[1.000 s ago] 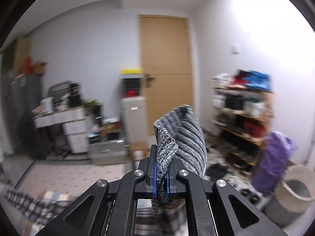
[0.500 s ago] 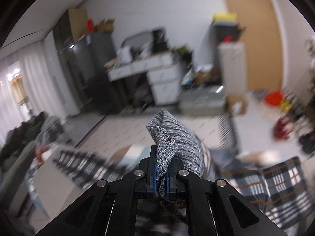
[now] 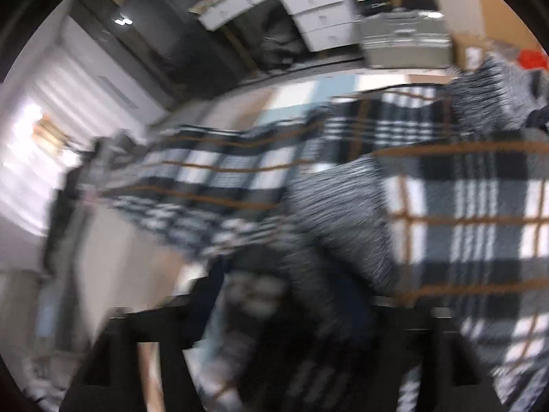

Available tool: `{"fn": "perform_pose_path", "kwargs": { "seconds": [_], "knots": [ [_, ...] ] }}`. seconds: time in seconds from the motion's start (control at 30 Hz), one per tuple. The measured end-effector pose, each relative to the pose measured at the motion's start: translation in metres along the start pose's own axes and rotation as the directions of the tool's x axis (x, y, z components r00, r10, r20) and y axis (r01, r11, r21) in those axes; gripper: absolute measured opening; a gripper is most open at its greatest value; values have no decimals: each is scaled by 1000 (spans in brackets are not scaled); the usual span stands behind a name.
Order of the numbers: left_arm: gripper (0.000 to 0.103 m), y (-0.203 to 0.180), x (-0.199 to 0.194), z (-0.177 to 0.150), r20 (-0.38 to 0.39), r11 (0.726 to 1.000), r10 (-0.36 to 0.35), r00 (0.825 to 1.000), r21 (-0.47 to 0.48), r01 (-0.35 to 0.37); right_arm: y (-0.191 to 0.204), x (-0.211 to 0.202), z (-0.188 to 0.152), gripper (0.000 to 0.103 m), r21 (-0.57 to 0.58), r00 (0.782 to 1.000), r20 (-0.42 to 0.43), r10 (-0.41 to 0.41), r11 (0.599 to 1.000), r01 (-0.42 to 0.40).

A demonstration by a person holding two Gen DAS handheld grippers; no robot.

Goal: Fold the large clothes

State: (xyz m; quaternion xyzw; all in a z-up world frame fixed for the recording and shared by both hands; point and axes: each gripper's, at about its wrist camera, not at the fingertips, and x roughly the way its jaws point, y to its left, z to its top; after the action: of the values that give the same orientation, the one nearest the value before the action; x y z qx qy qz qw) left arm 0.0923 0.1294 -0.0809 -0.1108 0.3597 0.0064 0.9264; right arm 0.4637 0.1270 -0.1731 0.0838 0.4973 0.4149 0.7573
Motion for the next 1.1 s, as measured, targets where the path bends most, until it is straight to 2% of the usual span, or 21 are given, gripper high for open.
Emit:
{"fn": "perform_pose_path", "kwargs": {
  "seconds": [0.07, 0.1, 0.23, 0.3, 0.37, 0.47, 0.53, 0.63, 0.67, 0.77, 0.87, 0.97, 1.1],
  "knots": [
    [102, 3, -4, 6, 4, 1000, 12, 1000, -9, -12, 6, -23, -10, 76, 8, 995, 24, 100, 995, -101],
    [102, 5, -4, 9, 5, 1000, 15, 1000, -14, -14, 6, -33, -16, 78, 15, 991, 38, 125, 992, -126],
    [102, 8, -12, 22, 39, 998, 53, 998, -23, -52, 0, -89, -50, 92, 37, 979, 133, 154, 986, -160],
    [102, 8, -17, 28, 63, 997, 78, 995, -19, -77, 0, -123, -73, 98, 23, 971, 205, 123, 991, -130],
    [102, 6, -22, 34, 85, 994, 108, 991, -12, -107, 6, -148, -87, 100, -18, 962, 261, 83, 997, -82],
    [102, 5, -29, 43, 113, 988, 152, 982, -4, -153, 5, -188, -126, 103, -40, 927, 374, 29, 999, -15],
    [102, 3, -32, 50, 127, 985, 171, 977, 10, -174, 5, -199, -141, 103, -19, 916, 401, 24, 1000, -17],
    [102, 3, -42, 61, 177, 965, 248, 952, 42, -259, 1, -217, -163, 103, 26, 887, 462, -1, 1000, -12],
    [102, 6, -45, 66, 197, 954, 282, 939, 50, -297, 3, -222, -166, 103, 32, 880, 474, -16, 999, 1],
    [102, 18, -47, 81, 224, 929, 349, 910, 49, -368, 19, -232, -175, 103, 25, 852, 513, -103, 994, 105],
    [102, 35, -52, 93, 249, 925, 359, 899, 33, -378, 37, -238, -178, 103, -13, 834, 533, -142, 984, 175],
    [102, 45, -52, 104, 276, 913, 372, 886, 64, -403, 50, -238, -178, 103, -56, 836, 531, -140, 978, 200],
    [102, 92, -46, 130, 222, 930, 351, 910, 32, -366, 60, -228, -177, 103, -72, 843, 524, -125, 979, 189]
  ]
}}
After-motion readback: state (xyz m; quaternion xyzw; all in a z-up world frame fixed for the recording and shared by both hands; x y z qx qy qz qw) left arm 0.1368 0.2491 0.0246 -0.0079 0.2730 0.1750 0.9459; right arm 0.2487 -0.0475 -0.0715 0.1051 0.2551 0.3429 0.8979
